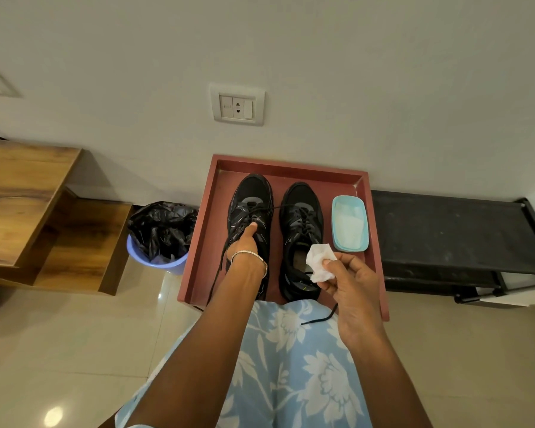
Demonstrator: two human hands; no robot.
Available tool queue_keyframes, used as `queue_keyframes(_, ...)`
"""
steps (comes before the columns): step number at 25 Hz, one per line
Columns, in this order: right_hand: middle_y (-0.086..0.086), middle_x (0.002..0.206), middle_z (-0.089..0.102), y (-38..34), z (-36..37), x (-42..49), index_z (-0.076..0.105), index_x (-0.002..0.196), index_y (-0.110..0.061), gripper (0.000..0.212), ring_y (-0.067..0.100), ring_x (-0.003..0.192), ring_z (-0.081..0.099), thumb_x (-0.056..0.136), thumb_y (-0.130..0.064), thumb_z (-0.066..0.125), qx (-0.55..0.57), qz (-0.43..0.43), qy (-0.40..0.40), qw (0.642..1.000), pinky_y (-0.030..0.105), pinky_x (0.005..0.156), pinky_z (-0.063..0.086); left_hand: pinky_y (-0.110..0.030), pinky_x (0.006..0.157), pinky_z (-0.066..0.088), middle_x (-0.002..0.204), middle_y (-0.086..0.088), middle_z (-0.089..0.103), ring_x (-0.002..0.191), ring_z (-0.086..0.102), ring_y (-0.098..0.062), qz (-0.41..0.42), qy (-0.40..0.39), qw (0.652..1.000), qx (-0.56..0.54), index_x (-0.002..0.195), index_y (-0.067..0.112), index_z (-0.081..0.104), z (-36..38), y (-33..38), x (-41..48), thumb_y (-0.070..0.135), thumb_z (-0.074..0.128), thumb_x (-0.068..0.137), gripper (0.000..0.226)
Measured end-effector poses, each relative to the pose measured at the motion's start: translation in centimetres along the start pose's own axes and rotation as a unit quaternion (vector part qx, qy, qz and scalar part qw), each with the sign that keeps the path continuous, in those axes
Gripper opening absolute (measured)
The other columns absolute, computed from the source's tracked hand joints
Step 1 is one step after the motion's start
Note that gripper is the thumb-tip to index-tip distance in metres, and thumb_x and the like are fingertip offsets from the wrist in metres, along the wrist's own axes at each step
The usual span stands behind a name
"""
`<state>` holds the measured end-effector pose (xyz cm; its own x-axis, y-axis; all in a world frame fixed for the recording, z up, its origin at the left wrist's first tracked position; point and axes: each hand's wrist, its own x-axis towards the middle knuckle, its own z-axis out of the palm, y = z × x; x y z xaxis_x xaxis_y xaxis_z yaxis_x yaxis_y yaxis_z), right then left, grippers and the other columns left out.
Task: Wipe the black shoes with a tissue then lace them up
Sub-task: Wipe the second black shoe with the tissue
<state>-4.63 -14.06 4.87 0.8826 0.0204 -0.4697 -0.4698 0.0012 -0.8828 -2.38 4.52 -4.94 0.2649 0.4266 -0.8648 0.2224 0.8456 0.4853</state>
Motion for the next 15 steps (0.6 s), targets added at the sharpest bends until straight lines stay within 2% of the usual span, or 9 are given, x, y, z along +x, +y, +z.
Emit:
queue_keyframes(2, -0.014, 0.082, 0.076, 0.0, -0.1, 0.0, 0.07, 0.102, -0.012, 0.012, 0.009, 0.08, 0.075, 0.092, -0.007, 0.068, -0.003, 0.0, 0.004, 1.0, 0.03, 0.077, 0.06, -0.045, 0.076, 0.057, 0.111, -0.009, 0.069, 0.096, 0.068, -0.032, -0.027, 0.002, 1.0, -0.007, 0.125, 0.007, 0.058, -0.4, -0.2, 2.0, 0.054, 0.094, 0.032, 0.11)
queue_keyframes(3, -0.014, 0.082, 0.076, 0.0, -0.1, 0.0, 0.07, 0.102, -0.013, 0.012, 0.011, 0.082, 0.075, 0.091, -0.007, 0.069, -0.004, 0.001, 0.006, 1.0, 0.03, 0.076, 0.06, -0.041, 0.07, 0.055, 0.11, -0.01, 0.07, 0.093, 0.068, -0.029, -0.043, -0.026, 0.999, -0.02, 0.125, 0.008, 0.059, -0.6, 0.4, 0.8, 0.054, 0.092, 0.043, 0.1)
queue_keyframes(5, -0.016, 0.081, 0.076, 0.0, 0.0, -0.1, 0.07, 0.101, -0.013, 0.011, 0.011, 0.084, 0.075, 0.091, -0.007, 0.069, -0.004, -0.002, 0.004, 1.0, 0.028, 0.075, 0.06, -0.039, 0.075, 0.051, 0.094, -0.01, 0.069, 0.088, 0.066, -0.023, -0.053, -0.06, 0.996, -0.031, 0.106, 0.004, 0.06, -1.5, 2.1, -4.6, 0.038, 0.075, 0.083, 0.044)
queue_keyframes(6, -0.016, 0.081, 0.076, 0.0, 0.1, -0.2, 0.07, 0.1, -0.013, 0.011, 0.01, 0.082, 0.075, 0.091, -0.006, 0.068, -0.002, -0.004, 0.0, 1.0, 0.027, 0.073, 0.06, -0.035, 0.077, 0.052, 0.082, -0.008, 0.068, 0.083, 0.066, -0.021, -0.055, -0.067, 0.996, -0.028, 0.096, 0.005, 0.06, -2.2, 2.4, -6.3, 0.031, 0.068, 0.091, 0.027)
queue_keyframes(8, -0.012, 0.083, 0.076, -0.2, 0.3, -0.7, 0.07, 0.099, -0.012, 0.011, 0.011, 0.081, 0.075, 0.091, -0.004, 0.068, 0.009, -0.007, -0.01, 1.0, 0.026, 0.071, 0.06, -0.026, 0.063, 0.055, 0.062, -0.005, 0.068, 0.055, 0.065, -0.013, -0.07, -0.095, 0.992, -0.039, 0.082, 0.006, 0.06, -3.5, 2.4, -8.0, 0.025, 0.069, 0.091, 0.023)
queue_keyframes(9, -0.009, 0.085, 0.077, -0.3, 0.3, -1.1, 0.07, 0.099, -0.012, 0.013, 0.012, 0.082, 0.075, 0.091, -0.003, 0.067, 0.011, -0.012, -0.017, 1.0, 0.026, 0.07, 0.06, -0.027, 0.06, 0.055, 0.058, -0.005, 0.069, 0.047, 0.064, -0.013, -0.07, -0.11, 0.99, -0.055, 0.081, 0.007, 0.062, -4.3, 2.6, -8.7, 0.023, 0.072, 0.089, 0.021)
queue_keyframes(12, -0.005, 0.088, 0.076, -1.2, 0.6, -2.2, 0.066, 0.11, -0.021, 0.028, 0.011, 0.083, 0.074, 0.092, -0.001, 0.065, -0.032, -0.041, -0.074, 0.996, 0.026, 0.069, 0.06, -0.033, 0.071, 0.054, 0.064, -0.007, 0.074, 0.071, 0.07, -0.02, -0.055, -0.14, 0.988, -0.039, 0.091, 0.007, 0.066, -5.8, 3.1, -10.4, 0.022, 0.074, 0.088, 0.017)
queue_keyframes(14, 0.004, 0.091, 0.075, -2.2, 1.2, -2.4, 0.057, 0.127, -0.032, 0.046, 0.016, 0.088, 0.073, 0.092, -0.003, 0.065, -0.11, -0.062, -0.14, 0.982, 0.03, 0.076, 0.061, -0.027, 0.077, 0.054, 0.063, -0.004, 0.074, 0.066, 0.069, -0.015, -0.039, -0.174, 0.984, -0.024, 0.095, 0.011, 0.067, -6.7, 3.4, -12.1, 0.025, 0.071, 0.09, 0.015)
queue_keyframes(15, 0.008, 0.092, 0.073, -2.8, 1.7, -2.1, 0.051, 0.135, -0.036, 0.055, 0.018, 0.088, 0.072, 0.092, -0.005, 0.065, -0.152, -0.072, -0.167, 0.972, 0.031, 0.078, 0.061, -0.021, 0.074, 0.053, 0.062, -0.003, 0.073, 0.059, 0.069, -0.013, -0.032, -0.193, 0.981, -0.022, 0.094, 0.012, 0.068, -7.2, 3.6, -12.8, 0.026, 0.07, 0.091, 0.014)
